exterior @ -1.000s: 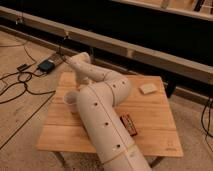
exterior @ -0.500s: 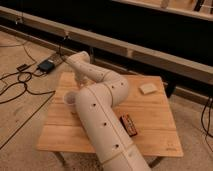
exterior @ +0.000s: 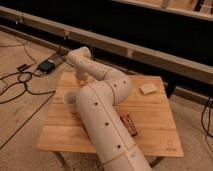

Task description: Place the pepper on the white sponge

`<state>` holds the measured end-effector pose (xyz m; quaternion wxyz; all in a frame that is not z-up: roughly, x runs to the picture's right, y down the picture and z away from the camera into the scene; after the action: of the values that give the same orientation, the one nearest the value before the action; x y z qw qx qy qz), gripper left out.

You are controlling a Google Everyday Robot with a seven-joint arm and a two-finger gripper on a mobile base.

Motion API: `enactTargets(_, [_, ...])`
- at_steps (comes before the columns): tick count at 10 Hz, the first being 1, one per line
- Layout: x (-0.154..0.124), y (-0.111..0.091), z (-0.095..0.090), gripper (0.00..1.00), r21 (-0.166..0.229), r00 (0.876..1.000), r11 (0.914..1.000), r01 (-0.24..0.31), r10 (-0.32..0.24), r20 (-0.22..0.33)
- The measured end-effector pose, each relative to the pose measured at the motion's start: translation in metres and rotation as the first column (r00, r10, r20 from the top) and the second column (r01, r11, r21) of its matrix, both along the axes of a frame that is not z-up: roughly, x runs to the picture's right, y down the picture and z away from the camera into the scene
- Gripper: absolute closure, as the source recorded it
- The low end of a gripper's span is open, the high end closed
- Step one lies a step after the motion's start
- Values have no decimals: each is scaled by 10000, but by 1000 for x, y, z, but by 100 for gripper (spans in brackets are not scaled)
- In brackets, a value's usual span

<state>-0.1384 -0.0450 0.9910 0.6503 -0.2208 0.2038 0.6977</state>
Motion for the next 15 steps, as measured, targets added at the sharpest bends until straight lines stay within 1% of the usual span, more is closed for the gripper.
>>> enactTargets(2, [17,-21,-11,100,290,9997,9995,92,-86,-236])
enactTargets(3, [24,-28,-16,100,377,9994,9992,98,-85,-346])
enactTargets(4, [39,-37,-22,100,435,9983,9990,117,-92,-573])
enactTargets(6, [66,-47,-30,100,490,9956,9988,81,-35,-941])
enactTargets(9, [108,-57,-34,100,548,9894,9982,-230,306,-1421])
enactTargets(11, [144,-60,-34,100,622,9804,9963,-589,695,-1841])
enactTargets(12, [163,-62,-33,100,726,9741,9942,-793,928,-2064])
enactTargets(14, [203,-66,-33,100,1005,9578,9873,-1230,1446,-2483])
enactTargets(15, [214,-68,-34,100,1104,9526,9846,-1355,1602,-2588])
